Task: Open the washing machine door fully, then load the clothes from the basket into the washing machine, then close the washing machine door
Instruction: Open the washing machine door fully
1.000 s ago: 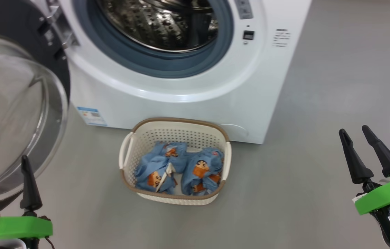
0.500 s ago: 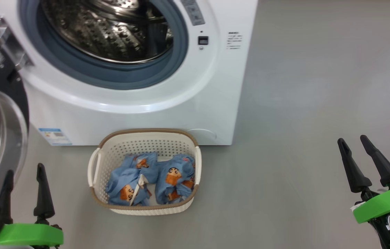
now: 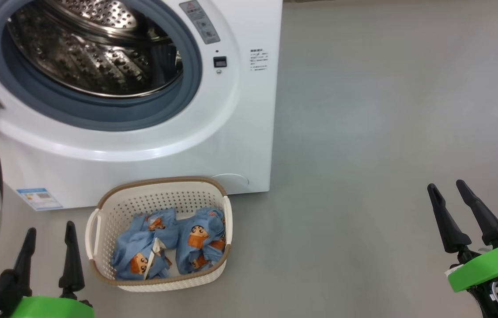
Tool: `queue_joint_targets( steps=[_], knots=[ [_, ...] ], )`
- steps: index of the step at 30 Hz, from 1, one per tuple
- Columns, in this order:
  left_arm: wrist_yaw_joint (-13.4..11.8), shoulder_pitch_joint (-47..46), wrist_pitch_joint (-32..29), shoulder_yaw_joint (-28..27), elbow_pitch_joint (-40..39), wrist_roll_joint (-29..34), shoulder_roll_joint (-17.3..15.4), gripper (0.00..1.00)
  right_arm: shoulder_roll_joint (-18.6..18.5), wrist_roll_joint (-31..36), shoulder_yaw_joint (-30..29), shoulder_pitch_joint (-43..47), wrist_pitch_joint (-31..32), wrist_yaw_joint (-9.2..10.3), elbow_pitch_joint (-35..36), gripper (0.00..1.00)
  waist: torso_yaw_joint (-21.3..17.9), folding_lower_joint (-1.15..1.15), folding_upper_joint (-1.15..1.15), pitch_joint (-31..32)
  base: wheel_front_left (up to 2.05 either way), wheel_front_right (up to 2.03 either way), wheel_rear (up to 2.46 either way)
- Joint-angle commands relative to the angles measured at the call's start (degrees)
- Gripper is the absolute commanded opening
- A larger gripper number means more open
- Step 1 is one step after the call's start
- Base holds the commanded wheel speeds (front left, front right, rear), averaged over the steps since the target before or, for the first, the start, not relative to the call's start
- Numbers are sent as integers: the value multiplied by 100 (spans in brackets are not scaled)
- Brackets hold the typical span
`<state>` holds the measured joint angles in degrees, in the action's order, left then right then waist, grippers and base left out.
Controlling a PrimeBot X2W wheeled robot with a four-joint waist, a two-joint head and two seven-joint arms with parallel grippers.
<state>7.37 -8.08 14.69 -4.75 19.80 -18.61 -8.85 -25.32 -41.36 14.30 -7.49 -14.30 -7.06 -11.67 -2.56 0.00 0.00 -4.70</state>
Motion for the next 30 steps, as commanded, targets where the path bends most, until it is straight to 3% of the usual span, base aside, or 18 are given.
queue_joint_targets(
  steps=[1,14,30],
  knots=[
    [12,-7,30,-127,-197,-40,-125,100,-119,105,20,34,-70,-43,132,100,-90,0,0,43,0,0,0],
    [12,178,30,-34,-294,-122,3,100,-91,103,-20,104,-70,-43,151,100,-328,0,0,106,0,0,0],
    [12,131,30,-34,-358,-157,-22,100,-44,131,-79,59,-70,-43,166,100,-320,0,0,25,0,0,0]
  ],
)
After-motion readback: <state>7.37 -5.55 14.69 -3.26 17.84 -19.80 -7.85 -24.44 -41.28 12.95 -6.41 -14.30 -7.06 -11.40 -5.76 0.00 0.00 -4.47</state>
